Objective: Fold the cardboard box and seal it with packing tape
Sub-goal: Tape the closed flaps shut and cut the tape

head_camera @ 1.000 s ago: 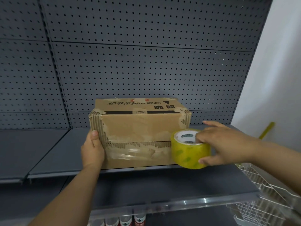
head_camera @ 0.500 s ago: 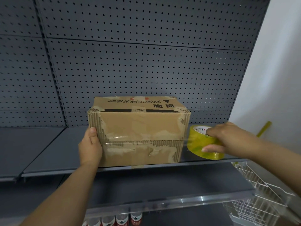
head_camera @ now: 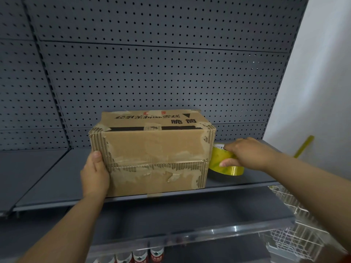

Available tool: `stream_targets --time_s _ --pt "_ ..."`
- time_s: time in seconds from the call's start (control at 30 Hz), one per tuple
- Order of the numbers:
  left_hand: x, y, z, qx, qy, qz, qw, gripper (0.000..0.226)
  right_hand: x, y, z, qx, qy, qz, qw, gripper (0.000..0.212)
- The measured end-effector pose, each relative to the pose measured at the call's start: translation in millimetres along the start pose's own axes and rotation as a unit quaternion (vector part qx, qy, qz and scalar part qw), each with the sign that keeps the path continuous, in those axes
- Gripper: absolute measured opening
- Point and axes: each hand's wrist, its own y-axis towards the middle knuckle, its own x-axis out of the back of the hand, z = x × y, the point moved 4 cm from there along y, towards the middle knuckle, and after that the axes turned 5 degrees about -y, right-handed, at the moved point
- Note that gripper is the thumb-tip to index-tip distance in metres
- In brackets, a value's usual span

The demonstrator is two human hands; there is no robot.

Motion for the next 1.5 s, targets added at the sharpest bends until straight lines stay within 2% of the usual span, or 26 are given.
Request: stream_targets --time_s 0.2,0.3,0.4,0.53,0.63,0.77,0.87,0.93,1.0,1.07,1.13,1.23,1.3,1.4,1.5 --pt "-0.3 -0.2 -0.8 -0.007 -0.001 -0.009 1.0 0.045 -3.7 -1.0 -2.6 0.013 -0.002 0.007 1.0 0.039" --pt "-1.3 -1.3 -2.6 -0.014 -0.019 -0.016 1.0 0.055 -5.0 0.6 -1.7 0.0 0.011 -0.006 1.0 0.043" --pt "-2.0 -1.7 0.2 0.028 -0.044 -0.022 0.998 0.056 -4.2 1.5 -0.1 -0.012 0.01 -0.013 1.0 0.051" --pt "-1.8 -3.2 -5.2 0.136 -0.085 0.025 0.987 0.063 -0.4 2.2 3.8 -0.026 0.006 -0.012 1.0 0.051" --pt "-2.5 -4.0 -8.6 0.245 -0.12 0.081 0.959 0.073 0.5 1.4 6.3 -0.037 0.015 -0.012 0.999 0.044" --pt "-0.1 -1.9 -3.7 0.266 -0.137 0.137 0.944 0.081 0.6 -1.9 9.0 -0.047 0.039 -0.005 0.998 0.039" --pt "3.5 4.2 3.8 0.262 -0.161 0.175 0.935 0.078 1.7 -4.3 10.5 -0.052 0.057 -0.006 0.997 0.039" --pt "7.6 13.0 33.1 0.271 -0.142 0.193 0.932 0.095 1.9 -6.0 10.5 -0.055 0.061 -0.006 0.997 0.04" --pt "14.0 21.7 72.5 0.254 -0.159 0.173 0.938 0.098 1.0 -6.9 10.1 -0.06 0.065 -0.003 0.996 0.041" --pt "12.2 14.7 45.5 0.22 -0.132 0.129 0.958 0.095 0.3 -7.4 10.8 -0.063 0.07 -0.004 0.996 0.041" --pt "14.7 -1.1 9.3 0.119 -0.081 0.072 0.987 0.076 0.4 -7.8 11.5 -0.063 0.072 -0.009 0.995 0.045" --pt "13.2 -12.1 -5.8 -0.008 -0.015 0.015 1.0 0.05 0.7 -8.6 11.9 -0.067 0.071 -0.014 0.995 0.05" --pt "8.3 -11.7 1.2 -0.018 0.004 0.021 1.0 0.046 0.3 -9.0 12.4 -0.069 0.072 -0.015 0.995 0.048" --pt "2.7 -15.7 6.7 0.02 0.013 0.019 1.0 0.045 -0.4 -9.1 12.8 -0.071 0.072 -0.02 0.995 0.051" --pt "3.2 -15.8 7.2 0.012 0.076 0.006 0.997 0.047 -0.2 -10.2 13.3 -0.071 0.066 -0.028 0.995 0.054"
